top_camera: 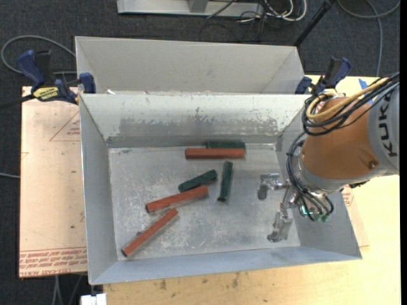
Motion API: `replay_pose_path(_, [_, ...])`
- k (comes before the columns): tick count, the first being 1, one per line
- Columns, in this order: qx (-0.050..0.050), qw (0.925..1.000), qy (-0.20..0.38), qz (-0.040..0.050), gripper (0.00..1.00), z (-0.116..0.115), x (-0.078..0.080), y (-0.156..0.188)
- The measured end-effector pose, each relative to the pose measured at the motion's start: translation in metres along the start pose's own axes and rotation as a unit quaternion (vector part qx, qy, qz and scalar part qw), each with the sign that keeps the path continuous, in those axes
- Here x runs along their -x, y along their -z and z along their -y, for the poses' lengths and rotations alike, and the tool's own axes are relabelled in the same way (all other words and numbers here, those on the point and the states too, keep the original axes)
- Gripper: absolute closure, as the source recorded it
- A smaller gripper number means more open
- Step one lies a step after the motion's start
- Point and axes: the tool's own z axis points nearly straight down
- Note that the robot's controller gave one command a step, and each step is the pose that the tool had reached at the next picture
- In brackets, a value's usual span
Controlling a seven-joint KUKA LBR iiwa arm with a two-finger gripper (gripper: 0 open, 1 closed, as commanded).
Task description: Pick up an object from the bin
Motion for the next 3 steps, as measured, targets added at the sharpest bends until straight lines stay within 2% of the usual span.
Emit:
replay_pose_path(1, [-0.002,0.9618,0.274,0.0077,0.00,-0.034,0.068,-0.080])
replay_pose_path(2, [-0.002,0.9547,0.297,0.0076,0.00,-0.026,0.119,-0.049])
replay_pose_path(3, [-0.002,0.9048,0.426,0.0058,0.00,-0.046,0.138,-0.050])
